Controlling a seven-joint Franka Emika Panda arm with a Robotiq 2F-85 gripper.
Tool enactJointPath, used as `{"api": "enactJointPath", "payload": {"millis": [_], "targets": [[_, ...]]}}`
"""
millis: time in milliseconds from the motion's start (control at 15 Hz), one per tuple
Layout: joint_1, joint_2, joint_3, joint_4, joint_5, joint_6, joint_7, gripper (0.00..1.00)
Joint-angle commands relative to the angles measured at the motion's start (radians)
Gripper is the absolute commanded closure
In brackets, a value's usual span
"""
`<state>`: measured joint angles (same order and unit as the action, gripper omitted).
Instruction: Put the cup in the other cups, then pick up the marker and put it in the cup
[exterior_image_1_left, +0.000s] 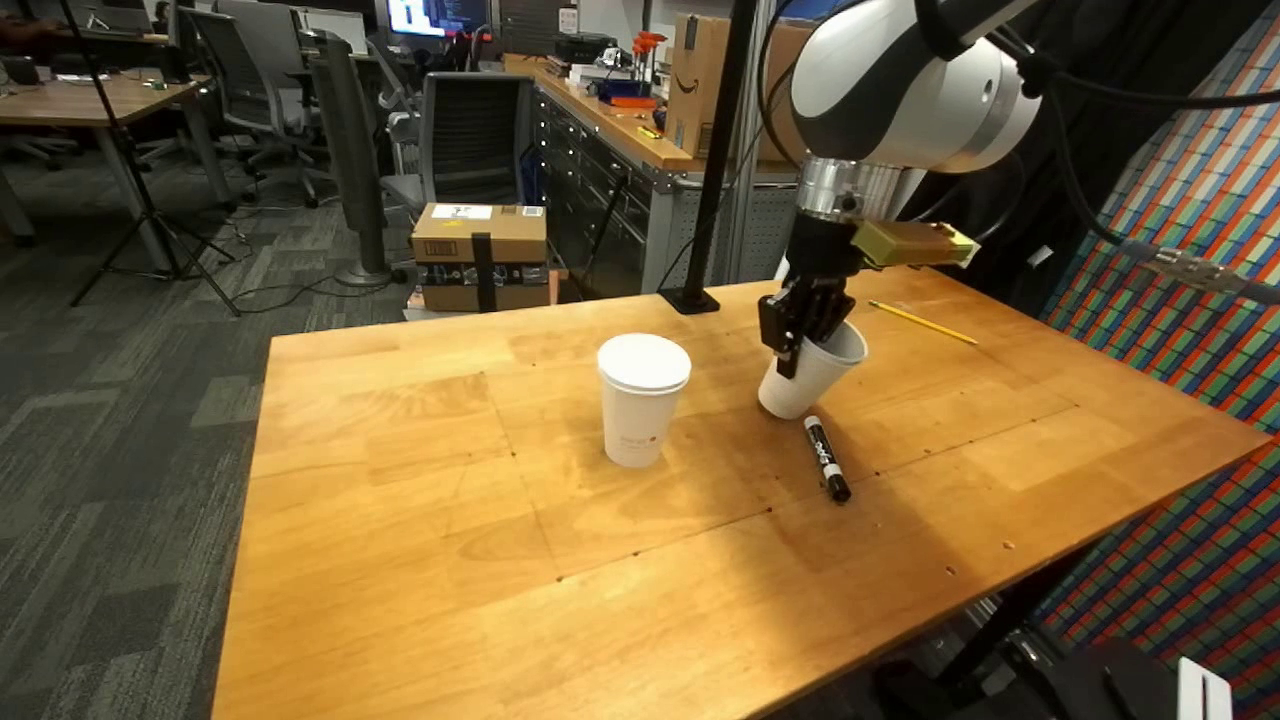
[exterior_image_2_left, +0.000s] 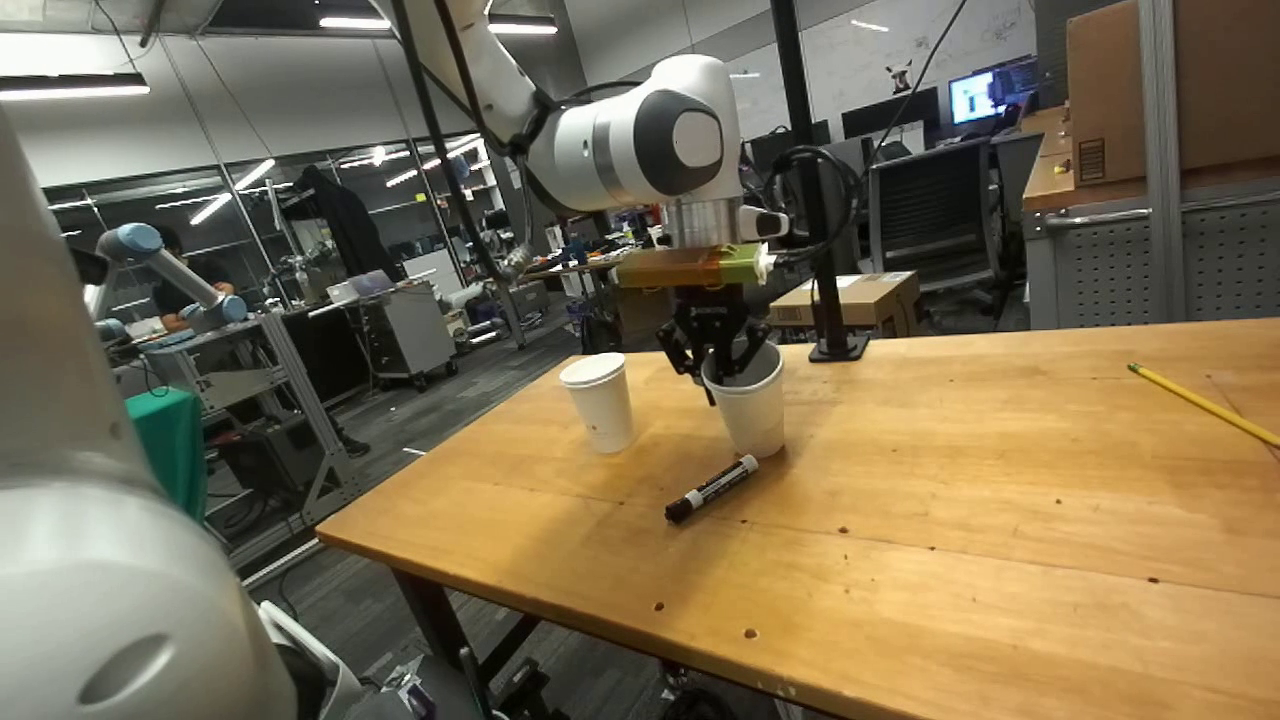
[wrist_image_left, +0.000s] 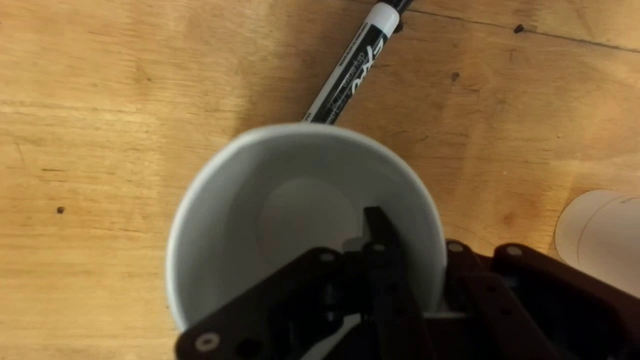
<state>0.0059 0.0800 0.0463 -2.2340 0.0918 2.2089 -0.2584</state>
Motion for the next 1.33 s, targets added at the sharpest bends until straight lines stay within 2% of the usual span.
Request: {"api": "enactJointPath", "payload": {"millis": [0, 67, 400, 733, 1067, 1267], "targets": [[0.021, -0.056, 0.014, -0.031, 0.023, 0.022, 0.013, 1.0], [0.028, -0.061, 0.018, -0.028, 0.024, 0.019, 0.021, 0.97], [0.059, -0.093, 0.04, 0.012, 0.015, -0.004, 0.089, 0.97], [0.096, -0.113, 0.069, 0.118, -0.028, -0.01, 0.146, 0.97], [0.139, -0.132, 0.116, 0.202, -0.114, -0.037, 0.215, 0.98], [0.162, -0.156, 0.145, 0.21, -0.19, -0.082, 0.266, 0.98]]}}
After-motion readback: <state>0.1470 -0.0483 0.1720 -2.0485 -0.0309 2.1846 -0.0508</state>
